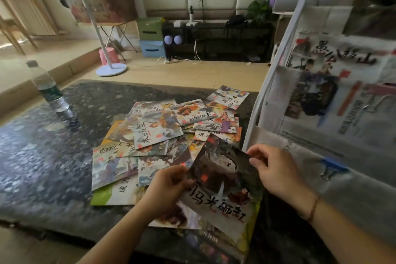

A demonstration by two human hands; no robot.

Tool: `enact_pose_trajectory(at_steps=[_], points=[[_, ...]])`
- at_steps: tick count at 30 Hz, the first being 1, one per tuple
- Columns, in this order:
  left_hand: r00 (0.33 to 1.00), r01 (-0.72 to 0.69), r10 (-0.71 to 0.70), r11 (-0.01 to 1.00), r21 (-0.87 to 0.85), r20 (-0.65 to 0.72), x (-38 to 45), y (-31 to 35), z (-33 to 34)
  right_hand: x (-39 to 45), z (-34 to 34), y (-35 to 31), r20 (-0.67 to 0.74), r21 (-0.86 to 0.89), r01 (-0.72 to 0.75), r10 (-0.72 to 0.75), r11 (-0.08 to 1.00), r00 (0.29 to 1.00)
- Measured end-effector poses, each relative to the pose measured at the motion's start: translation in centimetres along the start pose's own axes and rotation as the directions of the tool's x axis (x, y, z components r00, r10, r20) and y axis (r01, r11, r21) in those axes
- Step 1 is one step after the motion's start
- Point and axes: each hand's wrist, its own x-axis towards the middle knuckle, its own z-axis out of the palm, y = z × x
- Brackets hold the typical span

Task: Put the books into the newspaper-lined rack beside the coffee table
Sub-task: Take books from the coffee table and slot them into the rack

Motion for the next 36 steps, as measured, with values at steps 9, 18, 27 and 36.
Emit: enact_pose_trajectory(at_steps=[9, 18, 27, 36], points=[[0.991, -0.125, 0.109, 0.961, -0.247, -0.076, 5.0, 8.5, 6.0, 0.2, -8.5, -0.3, -0.218, -0.645, 0.161, -0.382, 0.747, 0.898], [0.706, -0.655, 0.669, 0.742, 0.146, -0.232, 13.9, 26.4, 3.5, 7.1, -23.8, -5.0, -0.335, -0.792, 0.119, -0.589, 0.599, 0.736], [0.488, -0.562, 0.865, 0.412, 0.717, -0.114, 20.2, 33.0, 4.2, 11.2, -28.2, -3.4, -0.388, -0.822, 0.03, -0.599, 0.569, 0.701], [0.513, -0.421, 0.852, 0.355, 0.835, -0.104, 20.6, 29.5, 6.2, 10.4, -24.3, 0.7, -0.346, -0.92, -0.092, -0.677, 0.381, 0.65]])
